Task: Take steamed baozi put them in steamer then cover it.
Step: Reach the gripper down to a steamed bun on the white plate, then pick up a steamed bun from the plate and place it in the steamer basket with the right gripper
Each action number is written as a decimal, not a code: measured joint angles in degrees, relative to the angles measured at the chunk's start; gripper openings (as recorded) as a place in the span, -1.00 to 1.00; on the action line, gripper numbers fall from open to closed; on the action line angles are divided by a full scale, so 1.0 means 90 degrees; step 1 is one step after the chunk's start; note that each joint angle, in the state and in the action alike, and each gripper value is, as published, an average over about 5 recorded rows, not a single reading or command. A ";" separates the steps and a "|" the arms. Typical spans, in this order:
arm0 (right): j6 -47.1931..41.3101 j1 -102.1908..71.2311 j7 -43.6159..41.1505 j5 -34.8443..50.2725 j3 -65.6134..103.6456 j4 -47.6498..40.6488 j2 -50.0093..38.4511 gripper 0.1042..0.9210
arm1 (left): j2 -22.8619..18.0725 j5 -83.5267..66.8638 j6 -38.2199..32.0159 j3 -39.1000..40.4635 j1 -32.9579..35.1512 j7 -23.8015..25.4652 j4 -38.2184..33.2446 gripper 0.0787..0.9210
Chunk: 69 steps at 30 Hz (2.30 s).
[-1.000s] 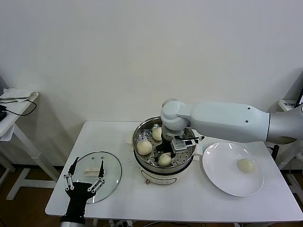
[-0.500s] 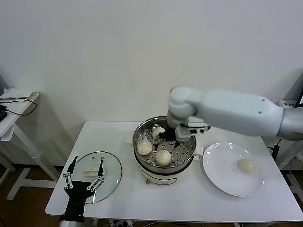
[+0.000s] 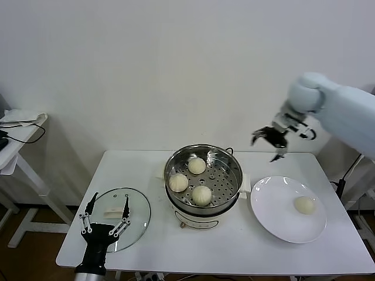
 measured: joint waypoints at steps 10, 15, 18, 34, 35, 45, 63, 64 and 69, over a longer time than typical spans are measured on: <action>-0.0905 -0.1157 -0.0061 -0.0003 0.0570 -0.1265 -0.0537 0.76 | -0.0001 0.0002 0.0020 -0.0051 0.0050 -0.0006 -0.0006 0.77; -0.1167 -0.1694 0.0003 -0.0087 0.0742 -0.1542 -0.0600 0.76 | -0.0018 0.0003 0.0036 -0.0046 0.0059 -0.0010 0.0008 0.77; -0.1272 -0.1980 0.0082 -0.0141 0.0840 -0.1677 -0.0603 0.76 | -0.0023 0.0003 0.0030 -0.0052 0.0076 -0.0012 0.0012 0.77; -0.1522 -0.3001 0.0740 -0.0298 0.1241 -0.2227 -0.0434 0.76 | -0.0024 0.0022 -0.0015 -0.0058 0.0113 0.0001 0.0033 0.77; -0.1528 -0.3034 0.0777 -0.0300 0.1262 -0.2257 -0.0419 0.76 | -0.0024 0.0023 -0.0015 -0.0058 0.0108 0.0002 0.0041 0.77; -0.1566 -0.3204 0.1010 -0.0295 0.1345 -0.2429 -0.0310 0.66 | -0.0014 0.0023 -0.0015 -0.0073 0.0080 0.0011 0.0057 0.77; -0.1599 -0.2984 0.0869 -0.0165 0.1217 -0.2170 -0.0464 0.31 | -0.0011 0.0018 -0.0009 -0.0057 0.0045 0.0014 0.0013 0.77; -0.1603 -0.2919 0.0812 -0.0130 0.1195 -0.2150 -0.0468 0.30 | -0.0006 0.0016 -0.0004 -0.0054 0.0037 0.0014 0.0004 0.77; -0.1644 -0.2433 0.0393 0.0100 0.1004 -0.1977 -0.0474 0.29 | 0.0023 0.0006 0.0021 -0.0050 0.0005 0.0014 -0.0043 0.77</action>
